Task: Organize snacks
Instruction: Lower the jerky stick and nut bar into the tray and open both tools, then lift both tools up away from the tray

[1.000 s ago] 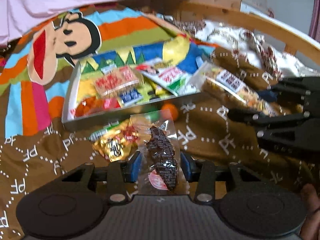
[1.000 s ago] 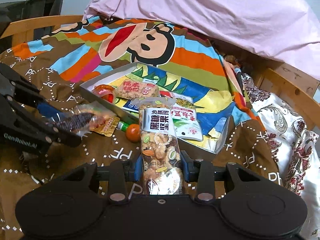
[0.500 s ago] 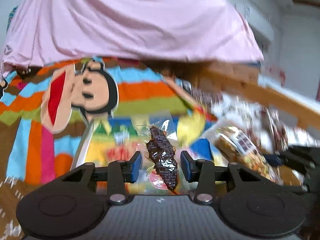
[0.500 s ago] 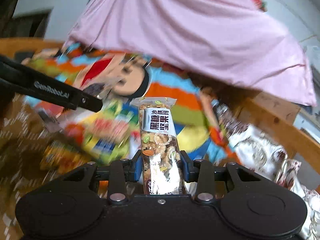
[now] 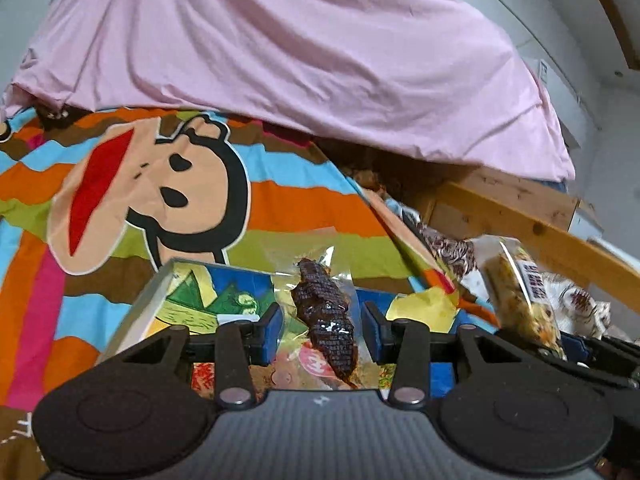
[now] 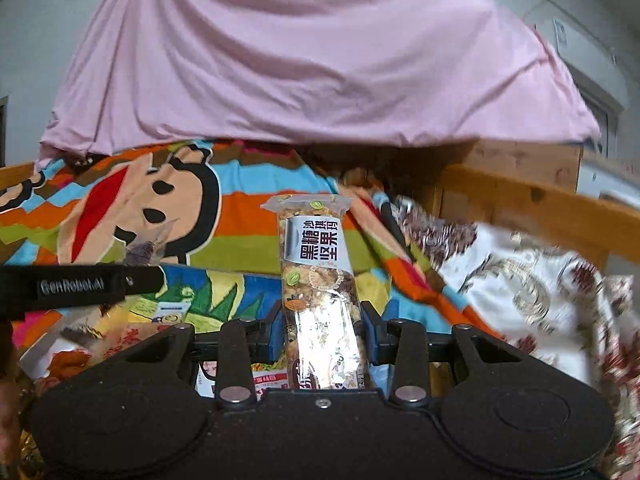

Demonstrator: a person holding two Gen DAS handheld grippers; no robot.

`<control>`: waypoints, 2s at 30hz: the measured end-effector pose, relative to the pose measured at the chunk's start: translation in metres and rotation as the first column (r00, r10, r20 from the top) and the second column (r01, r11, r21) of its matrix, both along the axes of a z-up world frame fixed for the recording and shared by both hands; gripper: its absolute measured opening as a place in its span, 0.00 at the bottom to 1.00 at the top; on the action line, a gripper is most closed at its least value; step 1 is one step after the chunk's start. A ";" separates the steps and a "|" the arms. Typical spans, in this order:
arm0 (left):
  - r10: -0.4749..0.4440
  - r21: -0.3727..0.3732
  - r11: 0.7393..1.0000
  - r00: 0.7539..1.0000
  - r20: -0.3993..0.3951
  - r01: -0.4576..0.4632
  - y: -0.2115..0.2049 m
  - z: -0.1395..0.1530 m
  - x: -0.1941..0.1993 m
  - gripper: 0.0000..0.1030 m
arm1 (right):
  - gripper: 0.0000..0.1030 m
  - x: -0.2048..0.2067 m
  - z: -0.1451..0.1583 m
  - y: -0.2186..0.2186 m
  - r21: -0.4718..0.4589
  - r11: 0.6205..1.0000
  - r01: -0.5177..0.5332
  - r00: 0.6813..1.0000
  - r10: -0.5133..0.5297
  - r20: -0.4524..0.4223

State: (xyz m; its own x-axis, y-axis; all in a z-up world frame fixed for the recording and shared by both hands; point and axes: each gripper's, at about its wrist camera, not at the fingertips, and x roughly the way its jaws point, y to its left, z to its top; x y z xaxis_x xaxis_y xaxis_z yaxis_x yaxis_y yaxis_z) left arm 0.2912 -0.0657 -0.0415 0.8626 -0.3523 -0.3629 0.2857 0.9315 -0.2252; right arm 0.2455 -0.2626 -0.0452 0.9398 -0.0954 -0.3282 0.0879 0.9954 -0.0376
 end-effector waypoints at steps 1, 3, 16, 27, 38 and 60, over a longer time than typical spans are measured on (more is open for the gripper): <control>-0.007 0.011 1.000 1.000 -0.005 0.007 -0.004 -0.004 0.004 0.44 | 0.39 0.004 -0.004 0.000 0.002 1.000 0.004 1.000 -0.004 -0.011; -0.002 0.029 1.000 1.000 -0.013 0.002 -0.010 -0.011 0.008 0.44 | 0.39 0.011 -0.011 0.000 0.010 1.000 0.013 0.999 -0.013 -0.035; -0.015 0.090 0.995 0.988 -0.153 0.029 -0.029 -0.038 0.021 0.45 | 0.39 0.026 -0.041 -0.012 0.106 0.992 0.064 0.984 -0.045 -0.175; -0.039 0.007 0.999 0.982 -0.186 0.041 -0.019 -0.042 0.023 0.60 | 0.46 0.025 -0.034 -0.013 0.142 0.988 0.066 0.979 -0.036 -0.200; 0.027 -0.019 0.999 0.997 -0.068 -0.028 -0.001 0.019 -0.015 0.83 | 0.73 -0.022 0.036 -0.025 0.159 0.986 0.052 0.998 -0.055 0.018; 0.238 -0.013 0.970 0.930 0.279 -0.244 0.047 0.107 -0.182 1.00 | 0.99 -0.182 0.099 0.008 0.021 0.997 -0.075 0.945 0.065 0.320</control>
